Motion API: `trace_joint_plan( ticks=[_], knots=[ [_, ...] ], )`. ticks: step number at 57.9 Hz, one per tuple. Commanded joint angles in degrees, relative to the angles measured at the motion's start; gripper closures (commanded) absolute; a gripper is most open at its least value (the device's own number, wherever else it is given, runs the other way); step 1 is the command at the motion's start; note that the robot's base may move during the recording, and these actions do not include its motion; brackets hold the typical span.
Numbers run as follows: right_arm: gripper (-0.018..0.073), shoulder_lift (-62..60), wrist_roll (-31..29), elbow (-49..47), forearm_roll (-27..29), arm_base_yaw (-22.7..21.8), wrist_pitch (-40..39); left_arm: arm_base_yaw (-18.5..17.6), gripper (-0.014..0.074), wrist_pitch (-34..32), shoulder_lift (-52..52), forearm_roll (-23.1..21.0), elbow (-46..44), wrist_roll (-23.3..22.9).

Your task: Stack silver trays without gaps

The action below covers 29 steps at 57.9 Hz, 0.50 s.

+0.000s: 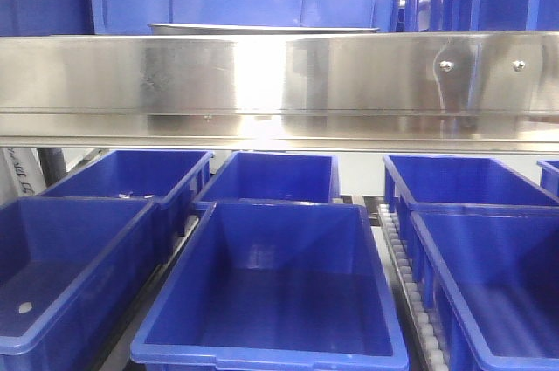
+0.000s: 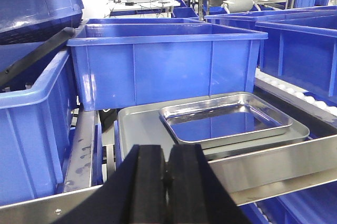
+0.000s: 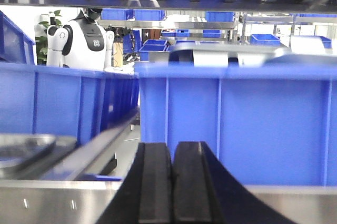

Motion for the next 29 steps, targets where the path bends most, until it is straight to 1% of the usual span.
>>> trace_joint_plan(
  ticks=[1, 13, 17, 20, 29],
  knots=[
    [0.0638, -2.2, -0.4, 4.35, -0.39, -0.32, -2.72, -0.07, 0.0603, -0.59, -0.28, -0.09, 0.02, -0.53],
    [0.0638, -2.2, 0.09, 11.4, -0.39, -0.32, -2.95, -0.07, 0.0603, -0.72, -0.28, -0.09, 0.02, -0.53],
    [0.0638, -2.2, 0.65, 11.4, -0.39, -0.32, -3.61, -0.07, 0.0603, -0.72, -0.28, -0.09, 0.02, -0.53],
    [0.0638, -2.2, 0.84, 11.4, -0.39, -0.32, -1.76, -0.07, 0.0603, -0.72, -0.28, -0.09, 0.02, -0.53],
    [0.0638, -2.2, 0.84, 11.4, -0.39, -0.32, -0.63, -0.07, 0.0603, -0.72, -0.28, -0.09, 0.02, -0.53]
  ],
)
